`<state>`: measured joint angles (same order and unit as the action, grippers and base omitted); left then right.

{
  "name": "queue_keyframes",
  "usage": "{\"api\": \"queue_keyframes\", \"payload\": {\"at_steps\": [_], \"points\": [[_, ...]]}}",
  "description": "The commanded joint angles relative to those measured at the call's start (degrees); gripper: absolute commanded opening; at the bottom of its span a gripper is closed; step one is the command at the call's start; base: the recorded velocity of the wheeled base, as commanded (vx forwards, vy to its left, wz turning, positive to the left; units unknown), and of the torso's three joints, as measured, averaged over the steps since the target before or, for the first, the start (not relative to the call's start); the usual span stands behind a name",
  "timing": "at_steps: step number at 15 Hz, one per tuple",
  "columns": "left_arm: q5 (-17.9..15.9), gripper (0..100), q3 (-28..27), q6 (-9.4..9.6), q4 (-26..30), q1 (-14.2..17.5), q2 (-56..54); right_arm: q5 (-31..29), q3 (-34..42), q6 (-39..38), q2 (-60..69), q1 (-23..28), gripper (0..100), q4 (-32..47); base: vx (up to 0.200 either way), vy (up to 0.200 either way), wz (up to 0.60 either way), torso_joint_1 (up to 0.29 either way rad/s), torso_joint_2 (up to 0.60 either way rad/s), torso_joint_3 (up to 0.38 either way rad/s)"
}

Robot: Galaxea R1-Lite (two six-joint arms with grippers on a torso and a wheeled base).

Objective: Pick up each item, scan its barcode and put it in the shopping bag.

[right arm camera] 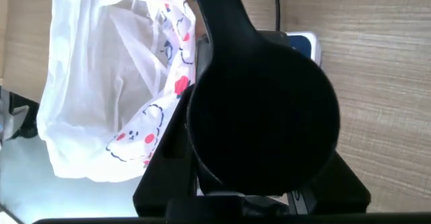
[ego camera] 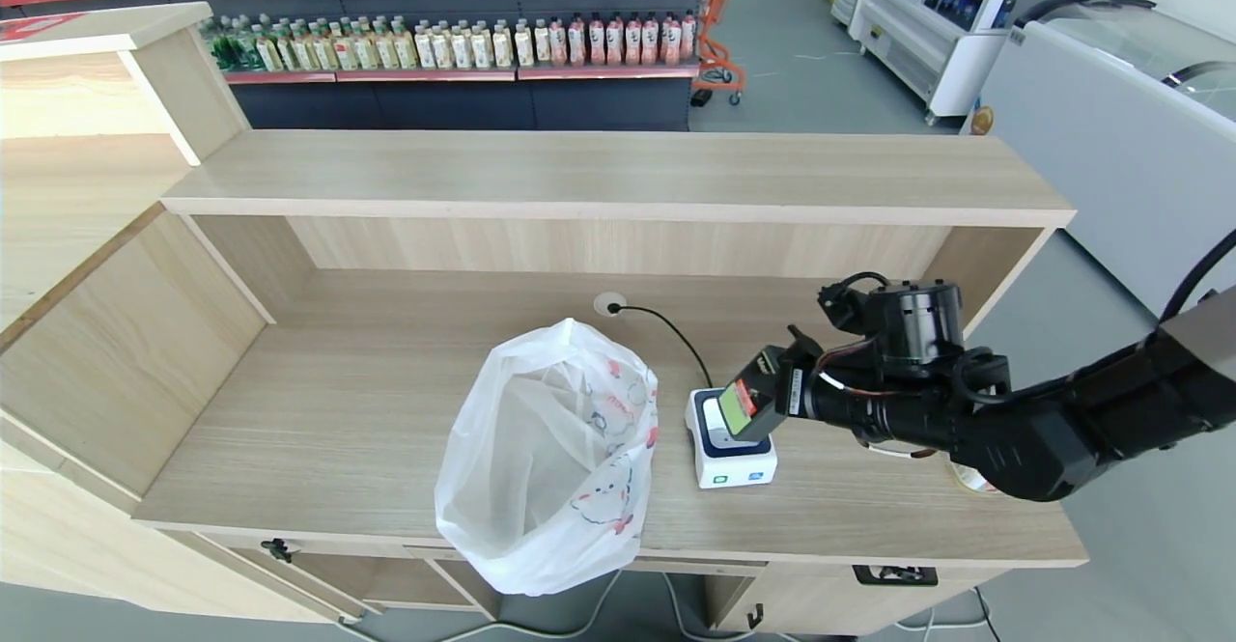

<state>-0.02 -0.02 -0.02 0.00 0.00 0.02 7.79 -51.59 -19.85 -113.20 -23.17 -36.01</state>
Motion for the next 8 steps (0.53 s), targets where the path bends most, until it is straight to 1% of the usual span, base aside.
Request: {"api": "queue_keyframes", "payload": {"at_steps": [1,3,8], "points": [[0.0,100,0.0,0.02,0.0,0.0,0.0,0.1,-2.4,0.0,-3.1,-1.0,0,0.1,0.000,0.000,0.00,0.000,0.00,0.000],[0.0,100,0.0,0.02,0.0,0.0,0.0,-0.1,-4.5,0.2,-5.1,-1.3,0,0.2,0.000,0.000,0.00,0.000,0.00,0.000],[0.0,100,-0.1,0.11,0.0,0.0,0.0,0.3,-6.5,0.2,-8.1,-1.3,0,-0.1,0.000,0.000,0.00,0.000,0.00,0.000]]}}
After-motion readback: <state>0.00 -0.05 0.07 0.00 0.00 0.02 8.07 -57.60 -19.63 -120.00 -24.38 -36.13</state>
